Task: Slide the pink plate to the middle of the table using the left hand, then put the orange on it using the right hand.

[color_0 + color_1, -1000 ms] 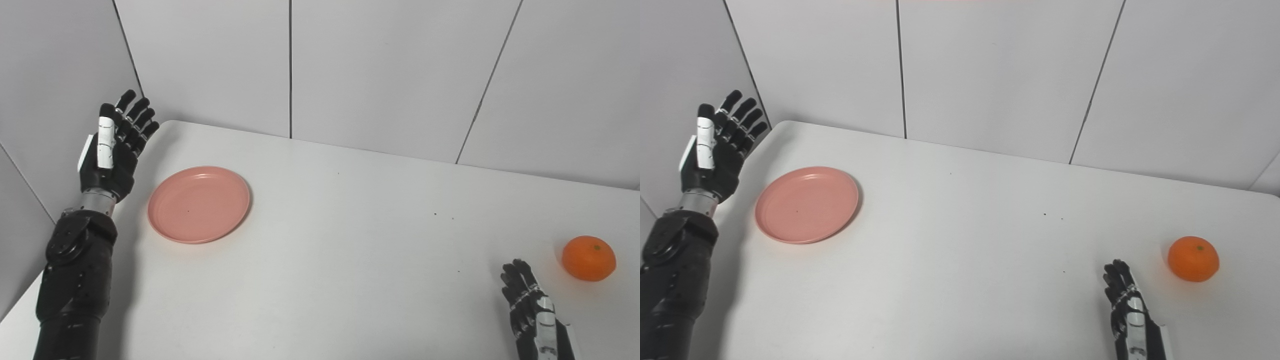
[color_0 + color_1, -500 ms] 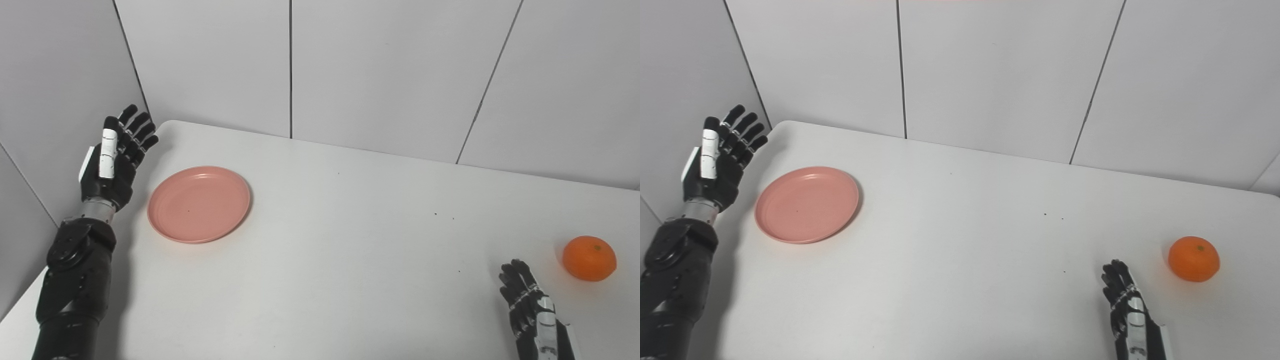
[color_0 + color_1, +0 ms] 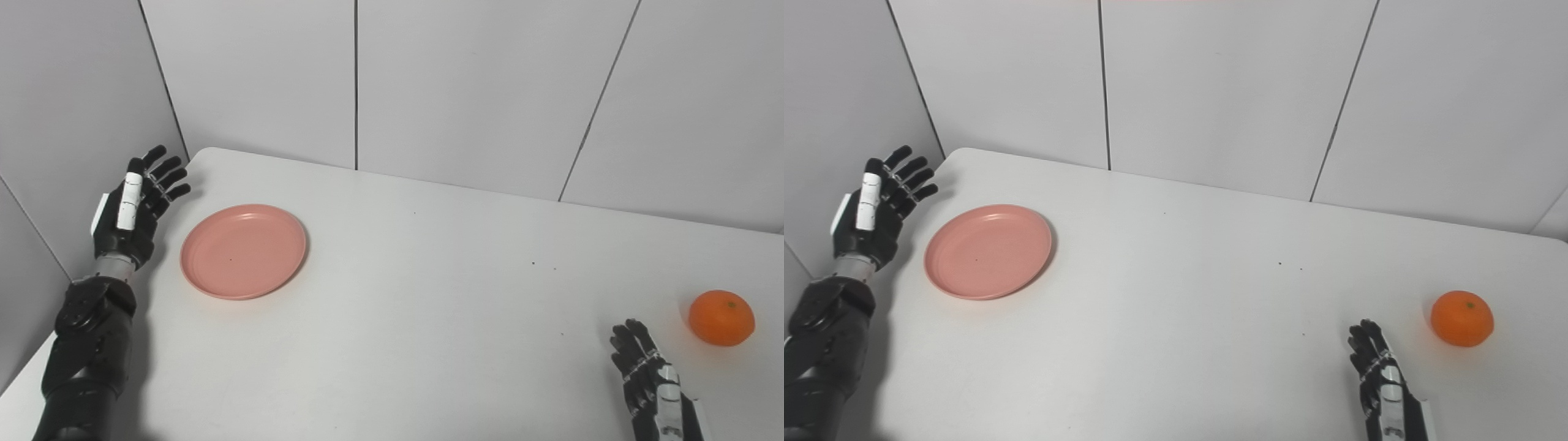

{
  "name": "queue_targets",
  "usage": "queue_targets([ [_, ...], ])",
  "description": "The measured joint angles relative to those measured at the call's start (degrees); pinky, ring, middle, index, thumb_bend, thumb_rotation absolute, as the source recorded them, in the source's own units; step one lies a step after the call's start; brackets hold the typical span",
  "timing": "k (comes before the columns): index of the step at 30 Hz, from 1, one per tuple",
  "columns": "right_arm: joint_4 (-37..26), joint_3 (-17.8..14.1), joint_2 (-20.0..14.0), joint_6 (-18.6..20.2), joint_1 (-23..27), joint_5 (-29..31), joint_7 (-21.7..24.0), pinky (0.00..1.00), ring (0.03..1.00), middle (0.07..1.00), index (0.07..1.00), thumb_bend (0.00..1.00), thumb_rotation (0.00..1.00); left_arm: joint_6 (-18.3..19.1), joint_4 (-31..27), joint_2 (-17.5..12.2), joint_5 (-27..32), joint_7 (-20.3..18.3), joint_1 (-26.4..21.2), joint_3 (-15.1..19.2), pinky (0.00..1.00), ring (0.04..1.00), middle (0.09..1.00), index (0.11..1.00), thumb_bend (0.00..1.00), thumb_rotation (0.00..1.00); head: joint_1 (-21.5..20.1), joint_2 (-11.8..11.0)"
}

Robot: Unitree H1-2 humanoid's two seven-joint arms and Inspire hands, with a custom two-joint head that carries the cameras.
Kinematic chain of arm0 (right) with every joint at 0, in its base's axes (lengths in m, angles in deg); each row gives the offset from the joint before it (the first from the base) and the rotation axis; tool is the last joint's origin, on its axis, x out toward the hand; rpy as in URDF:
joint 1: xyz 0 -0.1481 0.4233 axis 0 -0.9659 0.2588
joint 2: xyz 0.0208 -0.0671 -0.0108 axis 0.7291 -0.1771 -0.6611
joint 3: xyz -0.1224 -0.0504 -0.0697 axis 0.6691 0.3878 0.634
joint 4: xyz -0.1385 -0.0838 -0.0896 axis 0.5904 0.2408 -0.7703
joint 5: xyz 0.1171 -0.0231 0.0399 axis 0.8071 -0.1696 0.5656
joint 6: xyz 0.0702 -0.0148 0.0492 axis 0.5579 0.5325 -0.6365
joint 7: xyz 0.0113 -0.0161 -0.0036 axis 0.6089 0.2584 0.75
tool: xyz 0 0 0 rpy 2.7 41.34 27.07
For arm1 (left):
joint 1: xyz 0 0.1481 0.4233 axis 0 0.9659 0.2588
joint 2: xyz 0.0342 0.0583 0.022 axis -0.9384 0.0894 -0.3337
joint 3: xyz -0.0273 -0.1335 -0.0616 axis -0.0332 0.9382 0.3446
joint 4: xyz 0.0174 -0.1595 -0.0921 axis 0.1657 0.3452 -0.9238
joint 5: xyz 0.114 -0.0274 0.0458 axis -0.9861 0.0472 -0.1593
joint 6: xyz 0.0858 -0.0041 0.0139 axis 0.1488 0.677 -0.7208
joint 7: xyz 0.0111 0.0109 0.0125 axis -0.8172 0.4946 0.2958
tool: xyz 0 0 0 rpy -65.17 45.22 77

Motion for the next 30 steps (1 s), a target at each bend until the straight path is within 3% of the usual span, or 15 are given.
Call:
queue_targets([
  [6, 0.01, 0.09, 0.00, 0.00, 0.02, -0.04, 0.03, 0.97, 0.925, 0.886, 0.900, 0.73, 0.99, -4.88, 10.30, -1.48, -0.11, -2.72, -3.30, -0.21, 0.67, 0.753, 0.765, 0.793, 0.98, 0.71, -0.09, -0.09],
  [13, 0.01, 0.14, 0.00, 0.00, 0.03, -0.14, 0.05, 0.96, 0.919, 0.878, 0.898, 0.74, 0.99, -8.38, 15.55, -2.26, -1.12, -4.99, -5.59, -1.44, 0.66, 0.741, 0.759, 0.775, 0.93, 0.75, -0.26, -0.09],
  [20, 0.00, 0.15, 0.00, 0.00, 0.01, -0.36, 0.03, 0.95, 0.916, 0.868, 0.896, 0.74, 0.99, -8.32, 13.76, -1.60, -2.33, -4.64, -5.28, -2.61, 0.69, 0.764, 0.762, 0.776, 0.93, 0.74, -0.53, 0.09],
  [26, -0.04, 0.37, 0.00, 0.00, 0.02, -0.48, 0.00, 0.95, 0.917, 0.863, 0.894, 0.75, 0.99, -6.62, 6.64, 1.11, -3.83, -3.21, -3.25, -4.27, 0.70, 0.783, 0.800, 0.793, 0.94, 0.74, -0.62, 0.09],
  [30, -0.10, 0.43, -0.01, 0.01, 0.02, -0.58, -0.02, 0.96, 0.920, 0.866, 0.900, 0.74, 0.99, -4.16, 0.79, 2.76, -4.91, -1.31, -1.03, -4.58, 0.78, 0.831, 0.833, 0.806, 0.93, 0.74, -0.70, 0.26],
])
